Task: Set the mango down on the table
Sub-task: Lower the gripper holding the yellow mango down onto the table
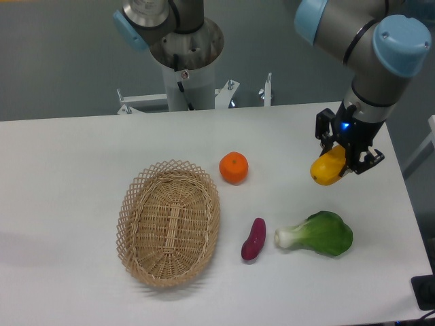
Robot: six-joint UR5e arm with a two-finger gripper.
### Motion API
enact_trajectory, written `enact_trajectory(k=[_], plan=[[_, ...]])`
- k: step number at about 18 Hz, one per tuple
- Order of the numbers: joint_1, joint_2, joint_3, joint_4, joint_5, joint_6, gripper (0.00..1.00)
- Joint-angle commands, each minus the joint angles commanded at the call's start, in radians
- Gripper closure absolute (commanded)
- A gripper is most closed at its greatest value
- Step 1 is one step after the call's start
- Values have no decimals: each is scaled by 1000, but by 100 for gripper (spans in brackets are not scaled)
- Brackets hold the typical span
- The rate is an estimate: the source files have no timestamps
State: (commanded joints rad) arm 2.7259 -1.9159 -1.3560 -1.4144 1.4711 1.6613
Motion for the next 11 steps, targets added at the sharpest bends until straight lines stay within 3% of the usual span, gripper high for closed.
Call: enact_trajectory(k=[7, 11], plan=[[-3, 11, -110, 104, 5, 26, 51], [-2, 12, -227, 268, 15, 93, 51]])
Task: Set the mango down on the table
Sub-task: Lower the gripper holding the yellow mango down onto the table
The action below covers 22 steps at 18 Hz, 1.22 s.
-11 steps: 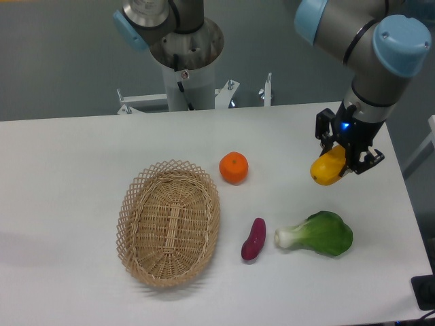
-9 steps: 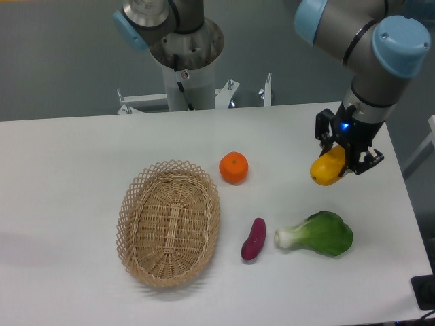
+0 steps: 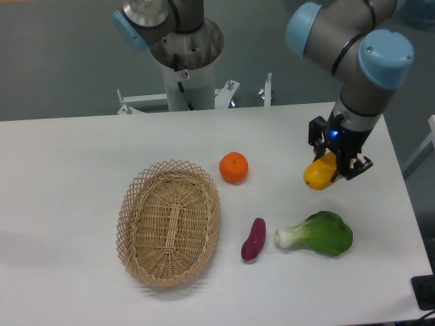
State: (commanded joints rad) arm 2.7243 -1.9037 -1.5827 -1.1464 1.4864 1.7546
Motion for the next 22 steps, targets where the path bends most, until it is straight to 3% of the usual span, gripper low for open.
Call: enact_trajectory(k=[2, 7, 11, 13, 22], plan=[[0, 0, -46, 81, 41, 43, 51], [5, -47, -74, 154, 72, 140, 51], [26, -81, -149, 310, 72, 201, 51], [25, -103, -181, 362, 74, 204, 51], [23, -110, -226, 375, 74, 195, 49]])
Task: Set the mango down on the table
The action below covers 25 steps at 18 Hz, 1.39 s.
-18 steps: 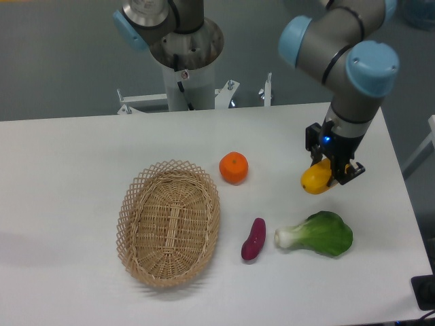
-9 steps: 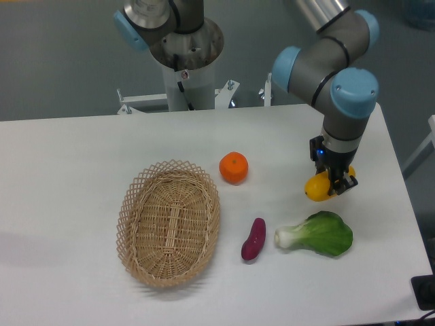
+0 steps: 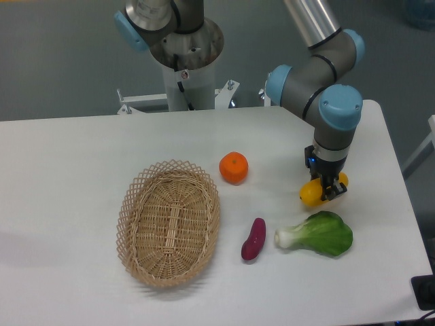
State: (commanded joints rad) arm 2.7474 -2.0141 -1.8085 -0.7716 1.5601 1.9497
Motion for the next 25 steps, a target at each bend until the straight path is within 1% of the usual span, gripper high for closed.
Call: enact_trajectory(k=[3, 4, 6, 7, 8, 12, 15, 16, 17, 18, 20, 22, 24, 25], plan=[[0, 5, -18, 0, 0, 0, 48], [0, 6, -18, 0, 0, 0, 41], [0, 8, -18, 0, 0, -2, 14], [0, 8, -18, 2, 0, -2, 2], [0, 11, -17, 0, -2, -5, 0], [2, 20, 9, -2, -9, -31, 0], [-29, 28, 84, -20, -9, -130, 0], [-47, 28, 116, -40, -3, -171, 0], [-55, 23, 158, -82, -3, -202, 0], [-63, 20, 200, -138, -5, -219, 0], [-83, 12, 299, -257, -6, -241, 0], [-87, 0, 398, -372, -8, -284, 0], [-89, -11, 487, -466, -15, -293, 0], [-87, -12, 521, -498, -29, -293, 0]])
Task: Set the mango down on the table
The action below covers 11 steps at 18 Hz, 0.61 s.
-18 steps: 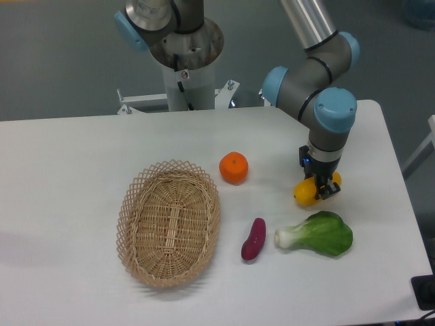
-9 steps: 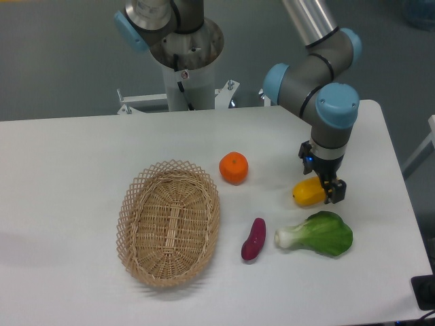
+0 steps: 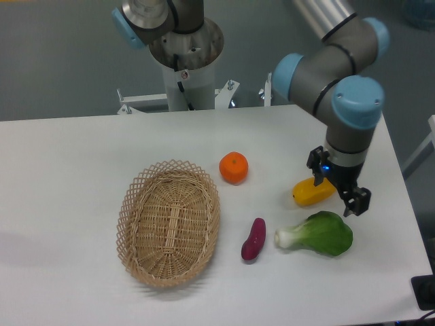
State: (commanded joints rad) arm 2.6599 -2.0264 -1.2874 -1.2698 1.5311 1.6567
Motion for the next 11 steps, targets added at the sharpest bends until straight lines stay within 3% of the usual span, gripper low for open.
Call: enact_trajectory(k=[4, 11], plan=[[37, 12, 59, -43, -46, 8, 0], [132, 60, 68, -121, -97, 149, 0]])
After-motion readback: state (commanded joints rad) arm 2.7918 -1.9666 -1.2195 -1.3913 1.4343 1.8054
